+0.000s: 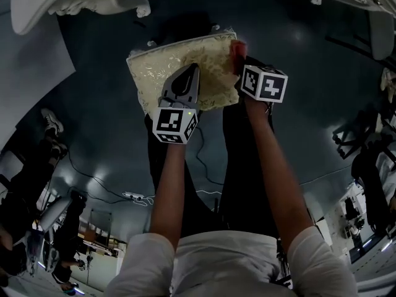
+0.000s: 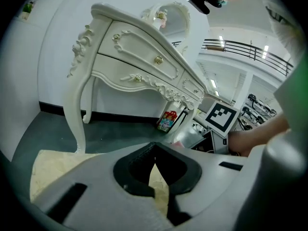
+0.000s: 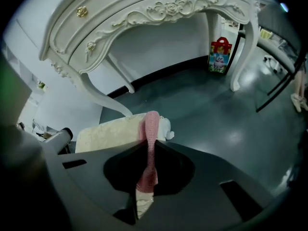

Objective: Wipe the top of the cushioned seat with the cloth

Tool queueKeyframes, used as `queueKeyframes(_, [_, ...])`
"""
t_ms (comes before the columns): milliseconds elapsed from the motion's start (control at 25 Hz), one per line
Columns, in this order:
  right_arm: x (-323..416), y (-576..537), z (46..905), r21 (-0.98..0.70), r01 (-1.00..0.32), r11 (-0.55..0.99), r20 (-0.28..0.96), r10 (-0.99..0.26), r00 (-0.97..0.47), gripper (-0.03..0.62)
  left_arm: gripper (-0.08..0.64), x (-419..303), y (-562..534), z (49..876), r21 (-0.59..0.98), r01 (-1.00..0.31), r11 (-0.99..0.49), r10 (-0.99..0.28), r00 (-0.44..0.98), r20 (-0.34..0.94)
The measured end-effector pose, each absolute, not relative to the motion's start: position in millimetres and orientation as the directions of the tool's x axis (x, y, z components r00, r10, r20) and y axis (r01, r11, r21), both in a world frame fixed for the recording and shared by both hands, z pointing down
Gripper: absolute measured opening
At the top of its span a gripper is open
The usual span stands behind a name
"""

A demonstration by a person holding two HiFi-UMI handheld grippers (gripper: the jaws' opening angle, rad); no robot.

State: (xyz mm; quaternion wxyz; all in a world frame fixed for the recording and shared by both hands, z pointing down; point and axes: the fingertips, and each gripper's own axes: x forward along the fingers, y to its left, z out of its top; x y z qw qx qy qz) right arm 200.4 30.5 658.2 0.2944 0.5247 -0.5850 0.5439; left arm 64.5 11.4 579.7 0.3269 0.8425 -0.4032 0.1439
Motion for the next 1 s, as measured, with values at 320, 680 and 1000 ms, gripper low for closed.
queueKeyframes(320, [212,39,665,-0.358,-0.916,-0.184,0.909,-0.292,-0.296,0.023,0.014,68,16,581,0.428,-0.783,-0.451,-0.588,0.622,0.518])
queueKeyframes(680, [102,29,623,-0.572,-0.819,-0.045,0.780,-0.338,-0.526,0.025,0.014,-9,11,574,0.403,-0.853,-0.331,-0.681,0.512,0.524])
queueKeyframes(1000, [-54,43,632,-0.671,-0.736,0.090,0.707,-0.221,-0.672,0.025,0.014,-121,30,581,0.354,-0.913,-0.202,-0.726,0.382,0.572])
